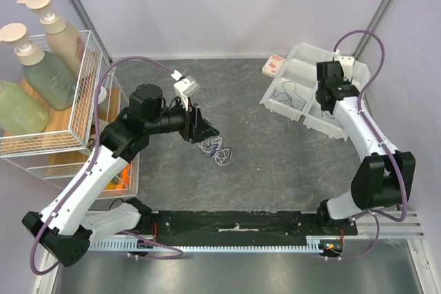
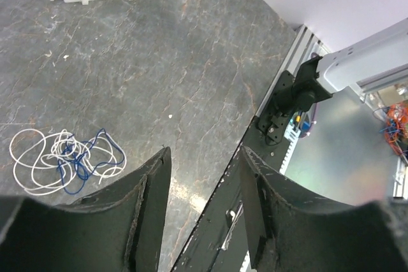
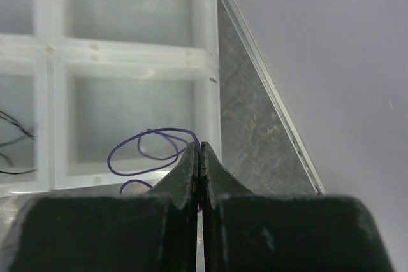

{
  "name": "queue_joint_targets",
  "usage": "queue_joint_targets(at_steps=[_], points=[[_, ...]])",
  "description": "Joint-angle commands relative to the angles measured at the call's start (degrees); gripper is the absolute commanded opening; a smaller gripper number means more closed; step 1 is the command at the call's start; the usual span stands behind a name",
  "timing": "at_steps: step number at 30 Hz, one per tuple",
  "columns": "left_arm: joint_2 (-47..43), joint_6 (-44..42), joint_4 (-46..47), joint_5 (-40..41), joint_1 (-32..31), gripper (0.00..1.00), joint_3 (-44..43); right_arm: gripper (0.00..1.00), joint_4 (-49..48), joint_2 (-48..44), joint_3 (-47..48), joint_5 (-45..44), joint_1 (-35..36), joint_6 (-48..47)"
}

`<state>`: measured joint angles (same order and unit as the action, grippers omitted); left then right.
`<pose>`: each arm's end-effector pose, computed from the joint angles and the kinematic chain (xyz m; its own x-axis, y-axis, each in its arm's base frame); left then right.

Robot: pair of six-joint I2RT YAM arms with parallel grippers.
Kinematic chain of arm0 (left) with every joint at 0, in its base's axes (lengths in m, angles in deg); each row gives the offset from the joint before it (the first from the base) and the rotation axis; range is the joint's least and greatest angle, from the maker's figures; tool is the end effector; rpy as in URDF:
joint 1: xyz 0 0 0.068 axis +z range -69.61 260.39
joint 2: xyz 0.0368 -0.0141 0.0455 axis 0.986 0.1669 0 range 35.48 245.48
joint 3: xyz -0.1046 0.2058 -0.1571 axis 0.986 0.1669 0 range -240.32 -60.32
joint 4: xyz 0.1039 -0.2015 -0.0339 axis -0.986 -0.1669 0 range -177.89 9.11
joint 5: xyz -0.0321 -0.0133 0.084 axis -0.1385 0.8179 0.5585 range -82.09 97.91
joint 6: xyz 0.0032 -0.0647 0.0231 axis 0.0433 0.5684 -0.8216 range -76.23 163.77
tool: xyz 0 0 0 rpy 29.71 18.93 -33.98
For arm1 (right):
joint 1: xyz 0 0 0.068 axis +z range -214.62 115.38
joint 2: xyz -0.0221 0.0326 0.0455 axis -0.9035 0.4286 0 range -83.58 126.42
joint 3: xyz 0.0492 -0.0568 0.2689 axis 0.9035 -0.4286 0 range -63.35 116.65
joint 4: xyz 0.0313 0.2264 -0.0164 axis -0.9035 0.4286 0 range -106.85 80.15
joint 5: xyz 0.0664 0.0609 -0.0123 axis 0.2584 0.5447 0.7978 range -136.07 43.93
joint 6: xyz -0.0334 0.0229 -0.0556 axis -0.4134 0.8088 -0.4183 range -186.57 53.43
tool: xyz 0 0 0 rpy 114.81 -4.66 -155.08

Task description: Untangle the cables

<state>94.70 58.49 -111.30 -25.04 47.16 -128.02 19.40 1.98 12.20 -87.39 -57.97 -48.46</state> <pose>0.1446 -0.1308 0.3913 -0.5263 0.0899 -0.8455 0.7736 0.4634 -0.4322 0.2988 -0.0021 0.3222 -0.5680 0.1689 -0.8055 0.5714 0.7853 -0.2383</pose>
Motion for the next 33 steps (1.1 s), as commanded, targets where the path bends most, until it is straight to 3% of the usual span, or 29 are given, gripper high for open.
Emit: queue_joint_targets(at_steps=[1, 4, 5, 10, 11, 13, 16, 18, 20, 24, 26, 29, 33], points=[[0.0, -5.7, -4.8, 1.1, 0.0, 0.54, -2.9, 0.0, -10.2, -1.8, -8.1, 0.3, -1.5, -4.3], [1.3, -7.2, -6.8, -0.1, -0.1, 0.54, -4.6, 0.0, -16.8, -0.2, -10.0, 2.7, -1.6, -7.6], [1.8, -7.5, -7.4, -0.3, -0.1, 0.54, -5.1, 0.04, -17.6, 0.6, -9.7, 3.3, -1.7, -8.6], [3.5, -11.8, -10.9, 4.1, -4.2, 0.54, -7.3, 0.3, -19.7, 4.8, -7.4, 3.7, -1.6, -12.8], [3.4, -12.1, -10.9, 4.6, -4.8, 0.55, -7.2, 0.42, -18.3, 5.6, -5.7, 3.5, -1.6, -12.5], [3.6, -11.5, -9.9, 3.5, -5.4, 0.55, -6.3, 0.5, -11.4, 6.9, -1.0, 3.5, -0.9, -9.4], [3.5, -9.6, -8.0, 2.5, -5.4, 0.55, -4.6, 0.63, -8.2, 3.8, -1.1, 1.0, 6.2, -9.9], [3.6, -10.0, -8.2, 4.1, -5.4, 0.55, -4.5, 0.64, -7.1, 0.9, -2.3, -0.9, 12.4, -10.8], [3.9, -10.4, -8.7, 5.7, -5.4, 0.56, -4.7, 0.64, -7.2, -2.2, -3.7, 5.5, 18.0, -9.5], [4.8, -9.8, -9.2, 8.8, -5.4, 0.56, -4.5, 0.62, -21.3, -7.2, -15.3, 37.9, 26.3, -0.3], [5.5, -9.7, -9.7, 10.0, -5.4, 0.56, -5.2, 0.61, -32.3, -5.8, -20.4, 48.0, 31.0, 4.7], [5.8, -9.3, -10.5, 11.0, -5.4, 0.53, -6.8, 0.59, -39.8, 1.2, -19.6, 52.4, 36.6, 9.7], [4.3, -7.5, -9.6, 11.3, -5.4, 0.53, -5.9, 0.57, -38.8, 10.5, -14.1, 55.9, 40.0, 7.3]])
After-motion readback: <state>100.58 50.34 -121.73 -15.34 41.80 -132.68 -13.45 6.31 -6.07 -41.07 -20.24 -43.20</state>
